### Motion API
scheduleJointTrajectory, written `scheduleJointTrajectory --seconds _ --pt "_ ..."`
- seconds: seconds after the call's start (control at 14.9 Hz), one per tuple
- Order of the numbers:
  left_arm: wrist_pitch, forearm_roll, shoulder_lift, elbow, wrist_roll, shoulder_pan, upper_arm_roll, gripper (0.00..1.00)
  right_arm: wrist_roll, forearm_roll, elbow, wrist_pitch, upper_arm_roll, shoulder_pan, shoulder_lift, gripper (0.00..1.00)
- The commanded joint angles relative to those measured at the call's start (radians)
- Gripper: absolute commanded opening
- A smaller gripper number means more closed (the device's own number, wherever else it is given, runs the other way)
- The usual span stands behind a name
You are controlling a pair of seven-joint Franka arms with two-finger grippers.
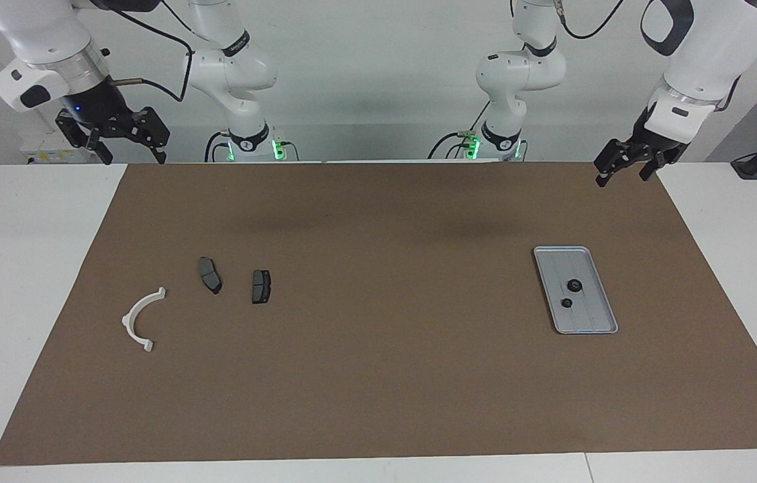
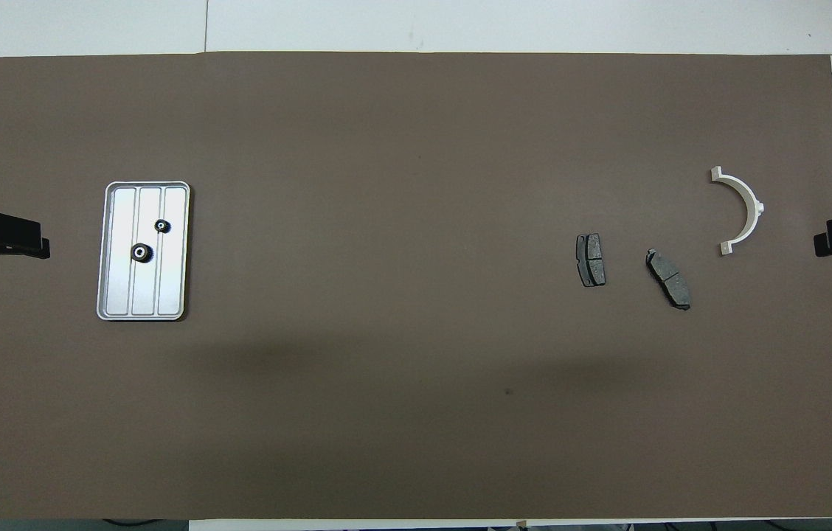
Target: Pick bearing gear from pile to tray
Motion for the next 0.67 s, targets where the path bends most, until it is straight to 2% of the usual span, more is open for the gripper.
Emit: scheduleJointTrajectory --seconds 0.0,0.6 --pt "0.004 -0.006 0.016 0.031 0.020 0.016 -0.014 1.00 -0.002 -0.018 0.004 -0.016 -0.006 0.008 -0.007 1.00" --pt "0.013 -0.007 0.022 0.040 0.022 0.018 -0.014 1.00 -0.002 -0.018 0.004 -0.019 -0.006 0.008 -0.007 1.00"
